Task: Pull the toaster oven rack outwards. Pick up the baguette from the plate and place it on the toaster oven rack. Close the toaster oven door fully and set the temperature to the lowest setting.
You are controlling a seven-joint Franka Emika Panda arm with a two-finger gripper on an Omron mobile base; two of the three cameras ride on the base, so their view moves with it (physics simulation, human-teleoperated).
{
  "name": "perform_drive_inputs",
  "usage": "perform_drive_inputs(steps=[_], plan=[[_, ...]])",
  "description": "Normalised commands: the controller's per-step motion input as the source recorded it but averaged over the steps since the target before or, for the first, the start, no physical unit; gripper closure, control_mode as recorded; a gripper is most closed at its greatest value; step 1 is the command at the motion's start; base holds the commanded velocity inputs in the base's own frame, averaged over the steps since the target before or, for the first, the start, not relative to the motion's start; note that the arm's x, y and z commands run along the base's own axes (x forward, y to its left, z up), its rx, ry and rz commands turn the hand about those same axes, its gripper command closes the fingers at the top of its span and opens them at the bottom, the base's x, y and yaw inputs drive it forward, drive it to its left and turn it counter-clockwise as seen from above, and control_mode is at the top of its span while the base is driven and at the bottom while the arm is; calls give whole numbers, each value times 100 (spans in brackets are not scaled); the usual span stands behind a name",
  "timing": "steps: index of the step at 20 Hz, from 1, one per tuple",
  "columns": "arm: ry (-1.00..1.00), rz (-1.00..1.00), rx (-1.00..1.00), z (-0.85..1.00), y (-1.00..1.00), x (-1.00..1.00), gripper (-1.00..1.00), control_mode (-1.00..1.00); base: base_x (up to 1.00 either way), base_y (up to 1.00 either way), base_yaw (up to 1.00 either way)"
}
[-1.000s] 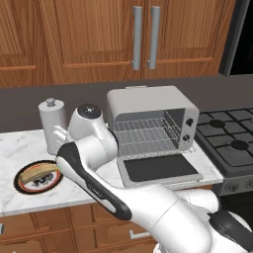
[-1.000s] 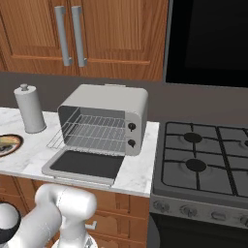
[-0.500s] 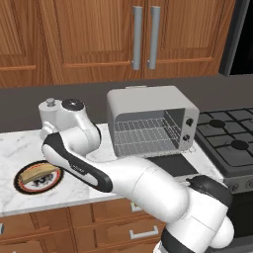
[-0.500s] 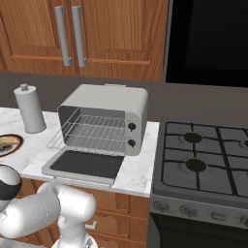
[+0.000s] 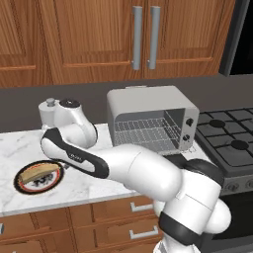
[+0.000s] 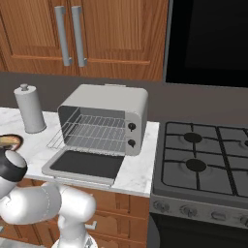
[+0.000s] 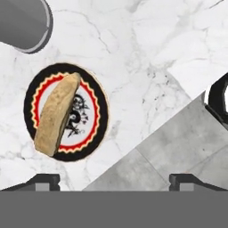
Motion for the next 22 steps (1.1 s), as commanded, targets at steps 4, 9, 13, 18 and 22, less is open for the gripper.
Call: perform_drive_inputs(steps=[4,9,13,18,22], plan=[[0,-2,-1,-36,17,13,-100,-100,0,0,0],[2,-3,0,-26,6,29,-100,-100,0,0,0],[3,0,0,-21,0,29,-100,-100,0,0,0],[5,0,0,-23,12,29,-100,-100,0,0,0],[4,0,0,-19,33,24,-100,-100,0,0,0]])
